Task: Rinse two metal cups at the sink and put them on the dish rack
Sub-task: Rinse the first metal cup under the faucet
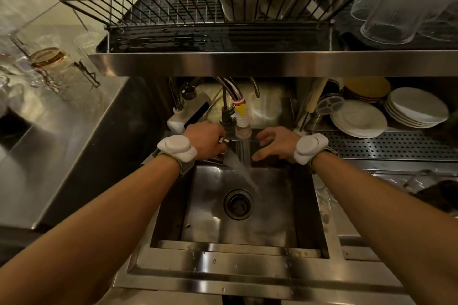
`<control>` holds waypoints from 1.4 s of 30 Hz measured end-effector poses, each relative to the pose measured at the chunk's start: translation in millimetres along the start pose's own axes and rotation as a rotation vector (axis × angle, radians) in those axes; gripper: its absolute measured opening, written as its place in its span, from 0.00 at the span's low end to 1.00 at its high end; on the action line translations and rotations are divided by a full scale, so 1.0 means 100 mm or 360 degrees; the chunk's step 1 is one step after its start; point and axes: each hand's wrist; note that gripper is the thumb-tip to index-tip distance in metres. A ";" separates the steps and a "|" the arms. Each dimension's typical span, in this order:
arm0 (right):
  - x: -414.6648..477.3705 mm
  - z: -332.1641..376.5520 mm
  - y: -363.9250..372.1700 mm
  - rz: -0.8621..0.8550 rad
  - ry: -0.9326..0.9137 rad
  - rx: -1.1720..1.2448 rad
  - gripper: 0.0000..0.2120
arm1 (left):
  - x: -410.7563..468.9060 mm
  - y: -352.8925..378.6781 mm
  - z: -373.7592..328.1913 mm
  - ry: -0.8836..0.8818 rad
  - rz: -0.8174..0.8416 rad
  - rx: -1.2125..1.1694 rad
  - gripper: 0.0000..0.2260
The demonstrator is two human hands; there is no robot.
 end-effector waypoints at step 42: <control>0.23 0.58 -0.16 -0.0210 -0.0426 -0.0342 0.29 | -0.08 -0.02 0.40 -0.0664 -0.0104 -0.1426 0.17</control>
Point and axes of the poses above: each hand's wrist, its own x-axis towards the middle knuckle, its own y-axis out of the palm, z = x × y, and after that the axes turned 9 degrees about -x, right-handed
